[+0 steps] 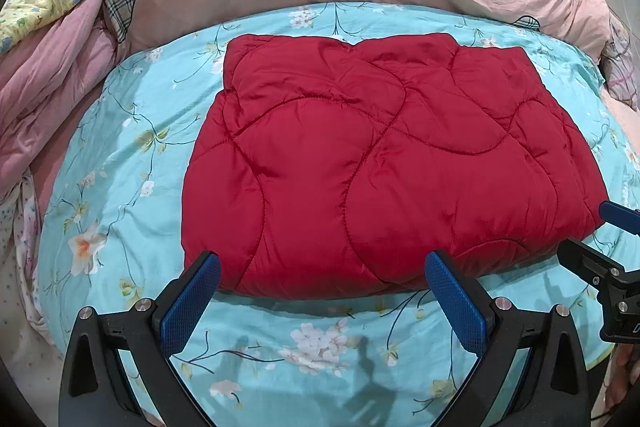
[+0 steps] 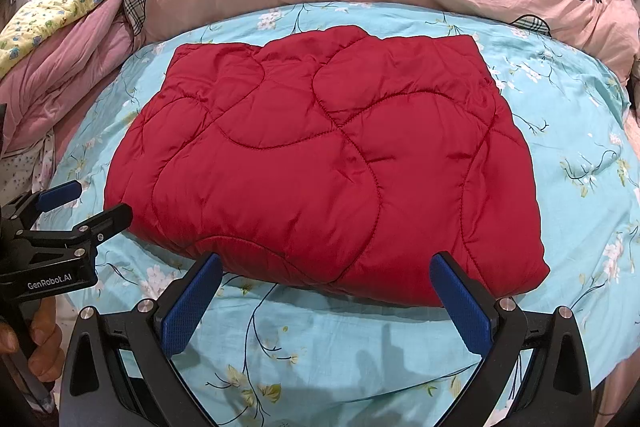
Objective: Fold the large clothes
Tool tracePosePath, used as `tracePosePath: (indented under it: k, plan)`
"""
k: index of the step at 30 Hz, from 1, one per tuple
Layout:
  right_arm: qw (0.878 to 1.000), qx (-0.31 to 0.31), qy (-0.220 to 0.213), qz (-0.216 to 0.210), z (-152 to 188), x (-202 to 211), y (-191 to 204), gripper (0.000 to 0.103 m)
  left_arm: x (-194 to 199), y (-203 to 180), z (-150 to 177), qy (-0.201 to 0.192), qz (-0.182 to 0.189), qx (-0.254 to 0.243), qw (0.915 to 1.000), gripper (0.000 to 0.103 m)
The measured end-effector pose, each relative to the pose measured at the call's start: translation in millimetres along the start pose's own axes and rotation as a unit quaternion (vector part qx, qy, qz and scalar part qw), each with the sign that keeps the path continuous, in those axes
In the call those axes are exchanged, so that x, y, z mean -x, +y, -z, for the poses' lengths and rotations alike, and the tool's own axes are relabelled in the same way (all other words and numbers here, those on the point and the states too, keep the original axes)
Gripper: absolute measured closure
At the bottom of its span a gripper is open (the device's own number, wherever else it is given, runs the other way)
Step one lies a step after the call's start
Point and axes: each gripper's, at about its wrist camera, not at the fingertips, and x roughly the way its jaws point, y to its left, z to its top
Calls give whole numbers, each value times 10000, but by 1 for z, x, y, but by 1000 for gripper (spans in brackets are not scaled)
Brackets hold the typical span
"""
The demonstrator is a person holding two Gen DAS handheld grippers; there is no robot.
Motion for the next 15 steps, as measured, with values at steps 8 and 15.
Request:
tracePosePath:
  k: [8, 15]
  plan:
    - [10000, -1, 1, 5, 0, 0, 0, 0, 0, -1, 0, -1, -10, 3, 10000, 1]
    - [10000, 2, 1, 5, 0, 0, 0, 0, 0, -2, 0, 4, -11, -16, 10000, 1]
